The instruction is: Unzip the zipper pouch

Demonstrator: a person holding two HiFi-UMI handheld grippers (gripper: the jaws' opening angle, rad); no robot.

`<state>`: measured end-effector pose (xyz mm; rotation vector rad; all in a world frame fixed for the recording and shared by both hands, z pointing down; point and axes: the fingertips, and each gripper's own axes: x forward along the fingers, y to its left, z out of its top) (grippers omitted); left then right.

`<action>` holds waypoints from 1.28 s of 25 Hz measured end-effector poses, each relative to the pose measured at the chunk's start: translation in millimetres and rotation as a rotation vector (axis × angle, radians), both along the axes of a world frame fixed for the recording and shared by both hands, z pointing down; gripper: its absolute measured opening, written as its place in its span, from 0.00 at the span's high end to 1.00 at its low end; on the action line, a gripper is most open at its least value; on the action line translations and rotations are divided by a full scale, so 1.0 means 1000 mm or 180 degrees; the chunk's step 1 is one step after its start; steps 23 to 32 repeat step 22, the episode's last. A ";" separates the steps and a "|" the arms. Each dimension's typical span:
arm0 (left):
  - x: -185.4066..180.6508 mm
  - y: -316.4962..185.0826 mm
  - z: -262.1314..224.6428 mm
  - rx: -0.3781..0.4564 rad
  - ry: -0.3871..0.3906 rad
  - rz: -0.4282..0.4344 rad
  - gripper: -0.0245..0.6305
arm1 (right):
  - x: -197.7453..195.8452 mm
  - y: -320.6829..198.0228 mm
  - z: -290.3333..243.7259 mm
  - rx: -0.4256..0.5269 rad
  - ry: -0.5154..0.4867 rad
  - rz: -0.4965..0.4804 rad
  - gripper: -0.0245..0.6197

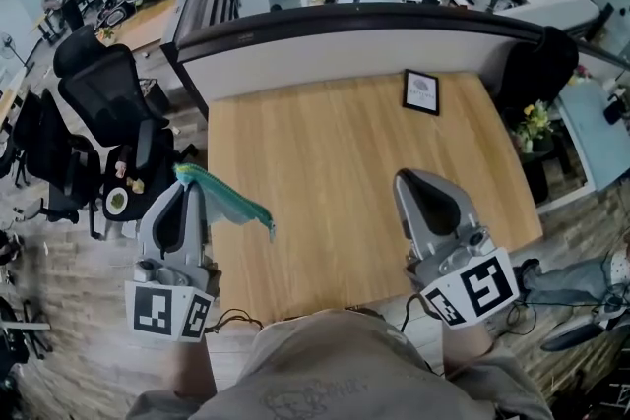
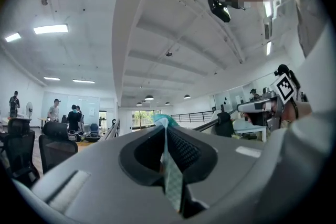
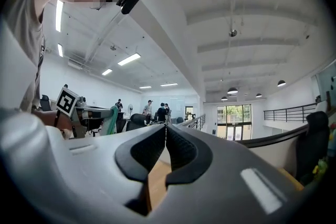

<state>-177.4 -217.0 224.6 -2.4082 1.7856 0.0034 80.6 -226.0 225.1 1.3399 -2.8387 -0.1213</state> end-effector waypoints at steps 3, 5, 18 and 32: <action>0.007 -0.002 0.019 -0.0123 -0.0029 0.0054 0.94 | -0.002 0.000 0.025 -0.0199 0.0008 -0.0002 0.94; 0.011 -0.002 0.033 -0.0226 -0.0005 0.0080 0.94 | -0.005 0.001 0.041 -0.0313 0.0047 -0.0015 0.94; 0.023 0.002 0.044 -0.0345 0.0116 0.0193 0.94 | -0.014 0.009 0.061 -0.0444 0.0139 -0.0106 0.94; 0.023 0.004 0.042 -0.0333 0.0151 0.0219 0.94 | -0.020 0.012 0.064 -0.0454 0.0175 -0.0152 0.94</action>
